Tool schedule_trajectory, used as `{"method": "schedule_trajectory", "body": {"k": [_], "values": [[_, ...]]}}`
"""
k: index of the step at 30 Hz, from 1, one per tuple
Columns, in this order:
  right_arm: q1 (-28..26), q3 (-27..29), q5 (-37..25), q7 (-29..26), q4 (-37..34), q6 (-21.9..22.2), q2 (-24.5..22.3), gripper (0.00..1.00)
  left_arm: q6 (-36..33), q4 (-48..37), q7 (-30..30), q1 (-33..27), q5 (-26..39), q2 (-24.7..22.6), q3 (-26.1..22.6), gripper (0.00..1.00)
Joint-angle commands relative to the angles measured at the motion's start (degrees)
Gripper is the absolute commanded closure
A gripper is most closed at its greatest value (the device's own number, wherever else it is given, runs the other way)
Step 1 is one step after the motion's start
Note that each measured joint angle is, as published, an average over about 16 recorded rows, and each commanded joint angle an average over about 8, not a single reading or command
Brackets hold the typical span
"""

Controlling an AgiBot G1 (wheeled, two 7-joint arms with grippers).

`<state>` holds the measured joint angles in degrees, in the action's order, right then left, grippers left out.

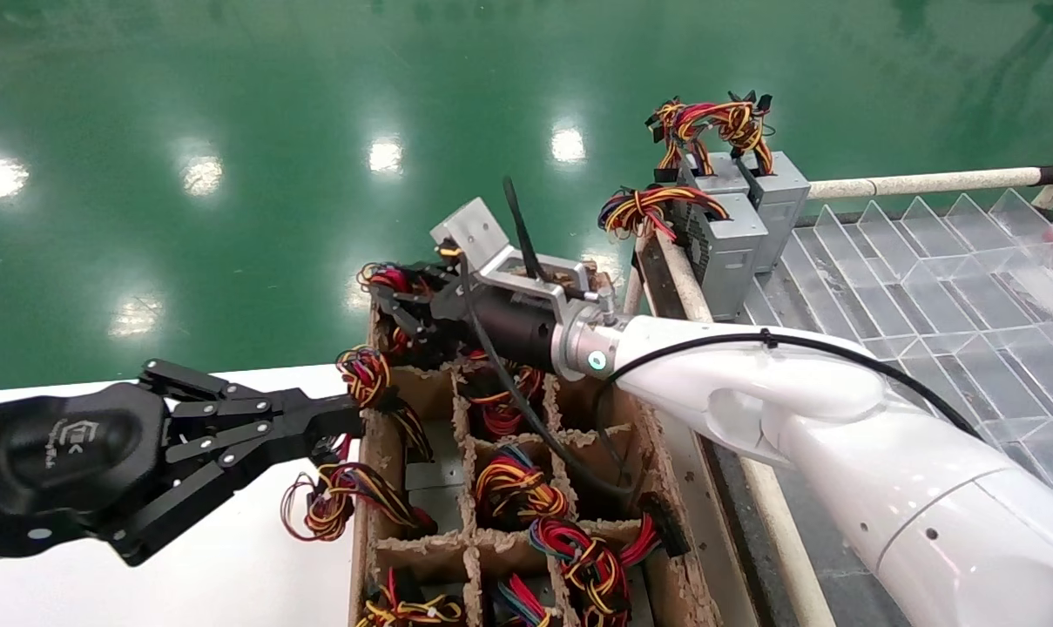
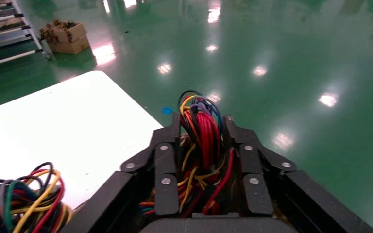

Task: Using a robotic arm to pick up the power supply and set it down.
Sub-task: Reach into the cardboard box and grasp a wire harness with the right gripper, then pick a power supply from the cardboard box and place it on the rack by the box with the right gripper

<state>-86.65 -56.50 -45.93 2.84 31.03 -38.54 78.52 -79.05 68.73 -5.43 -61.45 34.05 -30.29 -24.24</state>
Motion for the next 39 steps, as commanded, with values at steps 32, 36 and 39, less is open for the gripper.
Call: {"method": "schedule_trajectory", "body": {"k": [32, 36, 39], "values": [[-16.72, -5.98, 7.4, 15.24, 3.62, -6.05, -6.28, 1.0, 0.0, 0.0, 0.0, 0.0, 0.0, 0.0, 0.0, 1.0], [-20.58, -6.71, 5.26, 15.0, 6.65, -7.4, -10.34, 1.0, 0.0, 0.0, 0.0, 0.0, 0.0, 0.0, 0.0, 1.0], [-23.28, -7.28, 4.15, 13.21, 8.43, -8.45, -13.4, 1.0, 0.0, 0.0, 0.0, 0.0, 0.0, 0.0, 0.0, 1.0]]}}
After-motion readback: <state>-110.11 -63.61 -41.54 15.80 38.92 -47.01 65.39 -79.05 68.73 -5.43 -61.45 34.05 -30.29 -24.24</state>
